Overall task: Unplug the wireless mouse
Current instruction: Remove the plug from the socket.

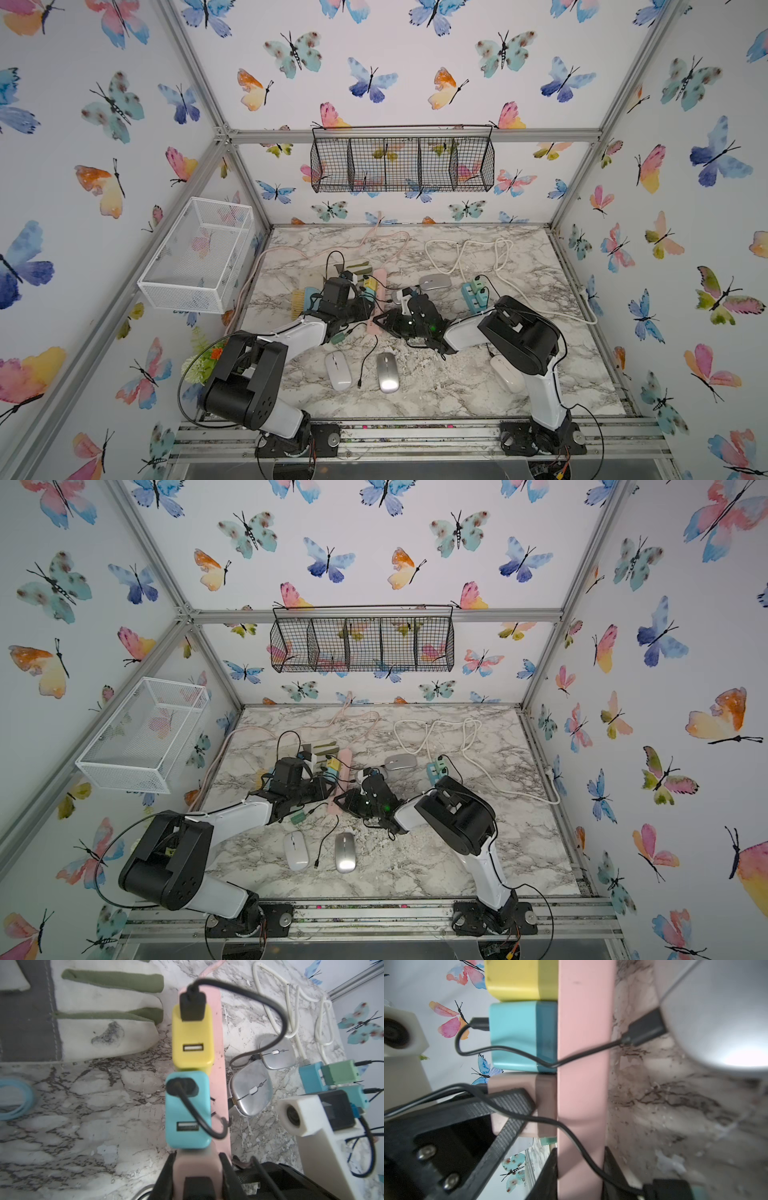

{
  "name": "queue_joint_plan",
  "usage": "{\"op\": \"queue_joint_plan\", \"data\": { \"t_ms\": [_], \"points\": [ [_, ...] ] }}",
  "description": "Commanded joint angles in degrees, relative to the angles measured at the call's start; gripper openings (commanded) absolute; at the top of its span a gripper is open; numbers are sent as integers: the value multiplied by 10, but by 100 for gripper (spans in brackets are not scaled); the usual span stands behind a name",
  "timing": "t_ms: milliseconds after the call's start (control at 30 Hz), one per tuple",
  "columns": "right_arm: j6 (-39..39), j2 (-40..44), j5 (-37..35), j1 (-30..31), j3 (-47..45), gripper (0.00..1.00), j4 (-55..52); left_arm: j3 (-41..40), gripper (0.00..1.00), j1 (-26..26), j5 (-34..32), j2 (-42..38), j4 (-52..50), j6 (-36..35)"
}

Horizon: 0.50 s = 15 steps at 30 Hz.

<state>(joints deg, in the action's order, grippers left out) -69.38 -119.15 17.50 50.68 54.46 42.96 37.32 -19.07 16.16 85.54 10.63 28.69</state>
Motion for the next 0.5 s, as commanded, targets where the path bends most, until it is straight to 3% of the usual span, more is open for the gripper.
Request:
{"op": "queue_joint_plan", "data": {
  "t_ms": [0, 67, 200, 333, 400, 467],
  "points": [
    [1, -26, -50, -21, -8, 5, -46, 14, 0, -2, 12, -24, 18, -11],
    [1, -28, -48, -21, -8, 5, -46, 42, 0, -27, -61, -29, -37, -46],
    [-1, -30, -44, -22, -7, 5, -42, 25, 0, -1, 0, -31, -5, -27],
    [0, -28, -45, -23, -9, 5, -44, 42, 0, -31, -118, -39, -64, -56],
    [4, -28, -43, -24, -10, 5, -48, 37, 0, -23, -92, -41, -54, -48],
    [5, -27, -40, -26, -12, 5, -47, 13, 0, 6, 9, -42, -2, -21]
  ]
}}
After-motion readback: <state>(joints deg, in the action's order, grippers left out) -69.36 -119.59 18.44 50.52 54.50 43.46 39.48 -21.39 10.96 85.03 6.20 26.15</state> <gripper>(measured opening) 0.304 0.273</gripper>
